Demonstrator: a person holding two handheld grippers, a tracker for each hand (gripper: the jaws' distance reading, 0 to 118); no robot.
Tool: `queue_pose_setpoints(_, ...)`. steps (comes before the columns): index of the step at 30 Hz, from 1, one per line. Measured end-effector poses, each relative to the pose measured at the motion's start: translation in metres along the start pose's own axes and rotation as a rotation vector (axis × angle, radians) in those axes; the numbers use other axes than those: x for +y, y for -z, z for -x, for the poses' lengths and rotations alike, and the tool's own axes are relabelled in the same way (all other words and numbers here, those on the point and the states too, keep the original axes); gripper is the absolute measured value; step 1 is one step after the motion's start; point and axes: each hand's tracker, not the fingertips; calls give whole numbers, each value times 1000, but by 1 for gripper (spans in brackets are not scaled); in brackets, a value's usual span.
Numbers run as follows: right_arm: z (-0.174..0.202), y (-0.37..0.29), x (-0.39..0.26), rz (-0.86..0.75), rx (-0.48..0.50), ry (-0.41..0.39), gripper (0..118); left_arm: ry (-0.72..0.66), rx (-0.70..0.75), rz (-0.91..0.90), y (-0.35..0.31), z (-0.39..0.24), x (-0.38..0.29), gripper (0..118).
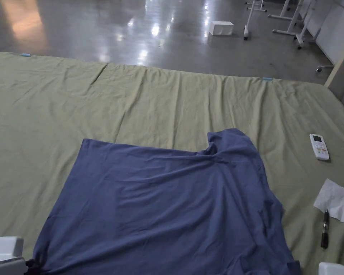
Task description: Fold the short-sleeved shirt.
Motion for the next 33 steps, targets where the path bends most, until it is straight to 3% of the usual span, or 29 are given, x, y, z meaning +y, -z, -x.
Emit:
queue_pose_setpoints(7, 12, 35, -17, 95, 57, 20, 60, -5, -3, 4, 0, 2, 0, 8)
queue_pose_setpoints(10, 18, 44, -17, 102, 97, 18, 40, -5, -4, 4, 1, 3, 0, 8)
queue_pose_setpoints(12, 23, 43, -14, 108, 75, -1, 34, -5, -3, 4, 1, 2, -1, 8)
queue_pose_setpoints(14, 23, 42, -14, 97, 111, -18, 12, -5, -2, 2, 1, 1, -2, 8)
queue_pose_setpoints(16, 24, 41, -13, 104, 107, -18, 9, -9, -3, -2, 1, 1, -2, 8)
queue_pose_setpoints(20, 22, 32, -10, 91, 104, -50, 7, -17, -6, -35, -1, 2, -4, 8)
queue_pose_setpoints(27, 8, 4, 8, -28, 126, 26, 7, -51, -35, -169, -26, 1, 14, 8)
queue_pose_setpoints(33, 9, -9, 55, -120, 131, 28, 7, -35, -38, -248, -34, -10, 55, 8)
